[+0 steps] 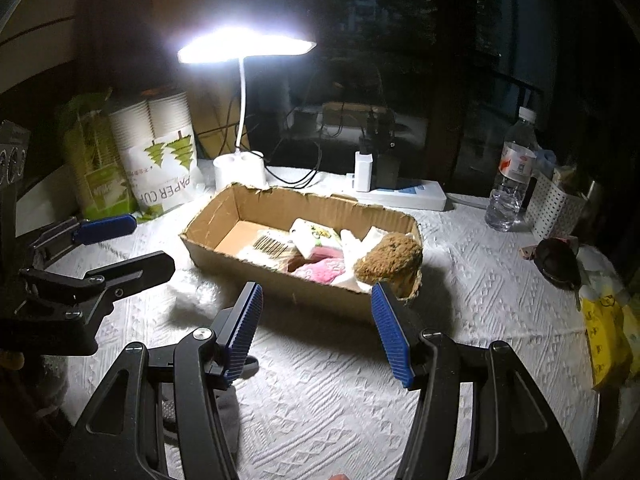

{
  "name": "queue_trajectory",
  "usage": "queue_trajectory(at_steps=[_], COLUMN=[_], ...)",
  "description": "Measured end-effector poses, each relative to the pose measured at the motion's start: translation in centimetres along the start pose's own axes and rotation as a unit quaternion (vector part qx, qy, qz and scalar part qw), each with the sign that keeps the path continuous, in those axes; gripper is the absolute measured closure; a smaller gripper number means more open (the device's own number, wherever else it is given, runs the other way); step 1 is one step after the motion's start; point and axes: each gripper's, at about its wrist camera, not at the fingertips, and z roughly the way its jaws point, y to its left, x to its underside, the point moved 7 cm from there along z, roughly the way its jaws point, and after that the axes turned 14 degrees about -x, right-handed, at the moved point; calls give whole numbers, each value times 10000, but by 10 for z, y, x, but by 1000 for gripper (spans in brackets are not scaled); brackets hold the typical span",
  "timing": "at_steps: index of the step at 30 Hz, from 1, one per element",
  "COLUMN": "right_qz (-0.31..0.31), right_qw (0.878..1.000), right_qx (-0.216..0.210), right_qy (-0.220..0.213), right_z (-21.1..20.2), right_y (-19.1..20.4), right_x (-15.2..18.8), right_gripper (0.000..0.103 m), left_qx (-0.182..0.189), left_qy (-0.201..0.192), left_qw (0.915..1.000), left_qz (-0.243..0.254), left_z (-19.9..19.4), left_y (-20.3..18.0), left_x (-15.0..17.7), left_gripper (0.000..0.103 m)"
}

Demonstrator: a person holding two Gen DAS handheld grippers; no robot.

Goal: Organize soft objects
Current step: 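Withdraw both open grippers from the box toward the grey gloves, then grasp the grey glove with the right gripper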

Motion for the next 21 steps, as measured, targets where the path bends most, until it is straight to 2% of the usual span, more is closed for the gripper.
queue_trajectory(at_steps=[10,21], right_qz=[-3,-63], right_qw=[9999,9992], right_qx=[-58,-156], right_qy=[116,370], right_z=[9,24], right_y=[27,49], right_x=[16,38], right_gripper=[43,43], left_qx=[-180,-211], left_qy=[-55,115], left_qw=[9998,9997], left_qz=[2,-102], left_z=[-13,-11], left_y=[19,35], left_x=[20,51], left_gripper=[14,14])
